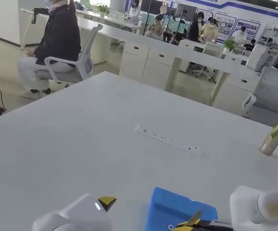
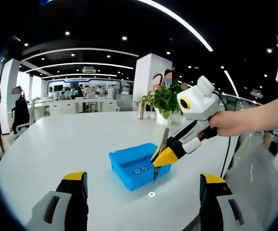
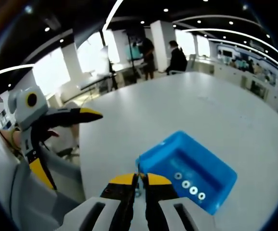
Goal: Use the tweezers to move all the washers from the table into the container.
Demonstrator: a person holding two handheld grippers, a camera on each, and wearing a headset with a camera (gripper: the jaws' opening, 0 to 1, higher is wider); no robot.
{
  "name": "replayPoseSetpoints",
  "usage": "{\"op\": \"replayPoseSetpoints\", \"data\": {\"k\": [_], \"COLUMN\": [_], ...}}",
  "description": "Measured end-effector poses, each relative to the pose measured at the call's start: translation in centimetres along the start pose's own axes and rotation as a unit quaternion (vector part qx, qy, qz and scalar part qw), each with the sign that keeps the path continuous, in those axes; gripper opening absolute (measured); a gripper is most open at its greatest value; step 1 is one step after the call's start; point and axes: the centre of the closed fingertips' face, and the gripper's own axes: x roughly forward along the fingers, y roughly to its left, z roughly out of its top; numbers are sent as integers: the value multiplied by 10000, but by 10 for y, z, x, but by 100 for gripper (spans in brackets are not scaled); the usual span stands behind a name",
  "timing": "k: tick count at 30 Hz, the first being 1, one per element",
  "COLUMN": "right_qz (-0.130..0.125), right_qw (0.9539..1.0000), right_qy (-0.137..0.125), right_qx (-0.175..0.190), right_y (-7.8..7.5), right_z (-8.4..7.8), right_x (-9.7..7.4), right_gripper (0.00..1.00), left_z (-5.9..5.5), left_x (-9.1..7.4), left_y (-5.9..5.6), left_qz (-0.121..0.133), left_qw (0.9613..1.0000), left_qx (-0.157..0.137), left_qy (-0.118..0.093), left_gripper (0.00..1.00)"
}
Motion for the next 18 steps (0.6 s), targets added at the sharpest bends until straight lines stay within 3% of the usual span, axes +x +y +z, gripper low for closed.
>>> {"op": "replayPoseSetpoints", "data": {"k": [5, 18], "right_qz": [64, 194], "right_qw": [9999, 9992], "right_qy": [89, 343], "right_qx": [87, 93], "right_y": [7, 9], "right_z": [-8, -23], "right_x": [8, 24], "right_gripper": [4, 4], "left_z": [1, 1], "left_x": [-1, -1], "left_y": [2, 0], "left_qz": [56, 31], "left_qw": [10000, 10000], "left_qx": [-23, -42], "left_qy": [-36, -16], "left_gripper": [99, 98]}}
